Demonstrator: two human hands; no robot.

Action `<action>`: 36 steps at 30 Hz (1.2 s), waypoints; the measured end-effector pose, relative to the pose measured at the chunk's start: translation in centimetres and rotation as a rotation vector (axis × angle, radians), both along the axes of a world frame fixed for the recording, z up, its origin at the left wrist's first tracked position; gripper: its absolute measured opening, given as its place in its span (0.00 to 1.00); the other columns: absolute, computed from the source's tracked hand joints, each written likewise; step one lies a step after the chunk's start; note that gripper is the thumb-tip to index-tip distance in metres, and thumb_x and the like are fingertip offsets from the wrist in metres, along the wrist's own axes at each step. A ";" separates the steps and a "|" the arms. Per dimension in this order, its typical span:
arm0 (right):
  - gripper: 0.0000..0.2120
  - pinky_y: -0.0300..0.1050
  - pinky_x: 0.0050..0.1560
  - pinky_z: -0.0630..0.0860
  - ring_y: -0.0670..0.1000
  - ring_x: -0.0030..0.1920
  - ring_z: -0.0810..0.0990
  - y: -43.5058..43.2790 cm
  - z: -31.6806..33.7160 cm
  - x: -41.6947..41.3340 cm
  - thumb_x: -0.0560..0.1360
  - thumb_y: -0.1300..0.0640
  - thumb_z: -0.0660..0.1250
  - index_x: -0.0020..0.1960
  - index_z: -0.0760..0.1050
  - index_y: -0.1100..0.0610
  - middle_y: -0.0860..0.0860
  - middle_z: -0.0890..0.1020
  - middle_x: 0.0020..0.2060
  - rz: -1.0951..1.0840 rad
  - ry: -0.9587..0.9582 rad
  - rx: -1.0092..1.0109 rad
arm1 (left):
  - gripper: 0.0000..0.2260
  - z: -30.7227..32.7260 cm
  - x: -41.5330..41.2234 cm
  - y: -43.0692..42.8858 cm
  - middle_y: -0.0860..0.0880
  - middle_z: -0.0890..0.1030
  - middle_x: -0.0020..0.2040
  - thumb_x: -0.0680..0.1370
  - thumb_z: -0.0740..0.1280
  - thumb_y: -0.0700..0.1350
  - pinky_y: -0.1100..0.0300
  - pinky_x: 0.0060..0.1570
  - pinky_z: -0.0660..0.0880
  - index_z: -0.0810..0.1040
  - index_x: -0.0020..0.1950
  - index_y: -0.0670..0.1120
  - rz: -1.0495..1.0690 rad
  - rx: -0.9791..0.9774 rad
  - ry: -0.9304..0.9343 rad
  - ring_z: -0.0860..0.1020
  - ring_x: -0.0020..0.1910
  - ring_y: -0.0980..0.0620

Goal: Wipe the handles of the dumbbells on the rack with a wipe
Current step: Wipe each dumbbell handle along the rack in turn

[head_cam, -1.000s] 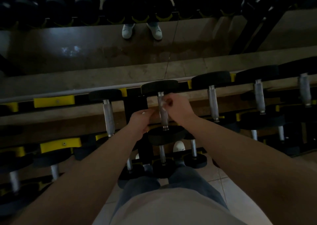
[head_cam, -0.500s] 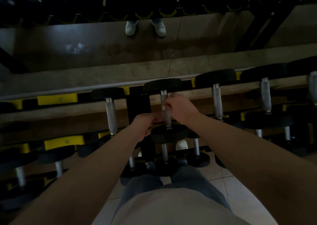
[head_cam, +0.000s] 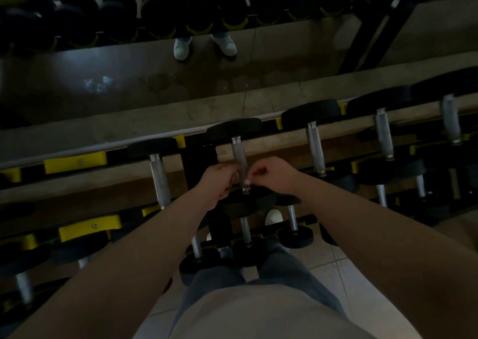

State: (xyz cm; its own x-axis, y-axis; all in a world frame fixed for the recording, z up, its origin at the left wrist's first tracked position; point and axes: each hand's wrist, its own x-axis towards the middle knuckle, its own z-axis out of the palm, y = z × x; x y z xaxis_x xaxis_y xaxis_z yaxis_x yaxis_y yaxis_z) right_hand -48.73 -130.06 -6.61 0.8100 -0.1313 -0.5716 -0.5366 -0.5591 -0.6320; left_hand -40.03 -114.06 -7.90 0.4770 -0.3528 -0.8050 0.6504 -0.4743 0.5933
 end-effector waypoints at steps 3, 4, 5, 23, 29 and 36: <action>0.05 0.50 0.54 0.83 0.52 0.49 0.84 -1.0 0.6 -1.1 0.74 0.56 0.75 0.48 0.81 0.54 0.54 0.85 0.48 -0.405 -0.029 0.245 | 0.10 0.7 -0.3 -1.3 0.45 0.83 0.49 0.76 0.71 0.52 0.62 0.35 0.71 0.84 0.53 0.49 -0.098 -0.037 -0.070 0.79 0.47 0.49; 0.06 0.49 0.53 0.84 0.53 0.49 0.85 -1.4 0.8 -1.4 0.74 0.61 0.75 0.49 0.80 0.56 0.57 0.84 0.49 -0.491 -0.032 0.325 | 0.10 1.2 -0.5 -2.0 0.46 0.83 0.52 0.77 0.71 0.53 0.60 0.39 0.74 0.84 0.54 0.50 -0.124 -0.048 -0.093 0.79 0.49 0.49; 0.07 0.48 0.52 0.84 0.53 0.49 0.85 -1.9 1.2 -1.7 0.74 0.64 0.75 0.50 0.79 0.58 0.58 0.84 0.49 -0.554 -0.036 0.394 | 0.09 1.6 -0.7 -2.6 0.48 0.82 0.53 0.77 0.71 0.53 0.59 0.43 0.77 0.84 0.54 0.52 -0.149 -0.059 -0.113 0.79 0.51 0.51; 0.13 0.48 0.52 0.82 0.56 0.51 0.86 -14.9 0.8 -7.2 0.75 0.65 0.74 0.59 0.80 0.63 0.59 0.85 0.52 -0.839 -0.048 0.803 | 0.11 2.7 -6.2 -16.9 0.52 0.82 0.51 0.73 0.75 0.55 0.57 0.50 0.77 0.84 0.52 0.52 -0.199 0.043 -0.332 0.79 0.52 0.53; 0.13 0.53 0.53 0.84 0.53 0.49 0.86 -17.1 0.4 -7.7 0.70 0.62 0.79 0.53 0.82 0.56 0.54 0.86 0.49 -0.659 0.014 0.508 | 0.06 2.4 -7.9 -19.1 0.52 0.81 0.42 0.75 0.74 0.46 0.63 0.40 0.73 0.84 0.51 0.51 -0.141 0.032 -0.207 0.76 0.38 0.56; 0.07 0.29 0.39 0.66 0.38 0.45 0.77 -18.4 -0.6 -5.3 0.77 0.57 0.71 0.55 0.80 0.50 0.42 0.82 0.47 -0.606 -0.249 0.001 | 0.08 1.9 -8.6 -19.8 0.48 0.83 0.51 0.79 0.65 0.42 0.62 0.32 0.70 0.83 0.45 0.51 -0.019 0.096 -0.157 0.73 0.43 0.52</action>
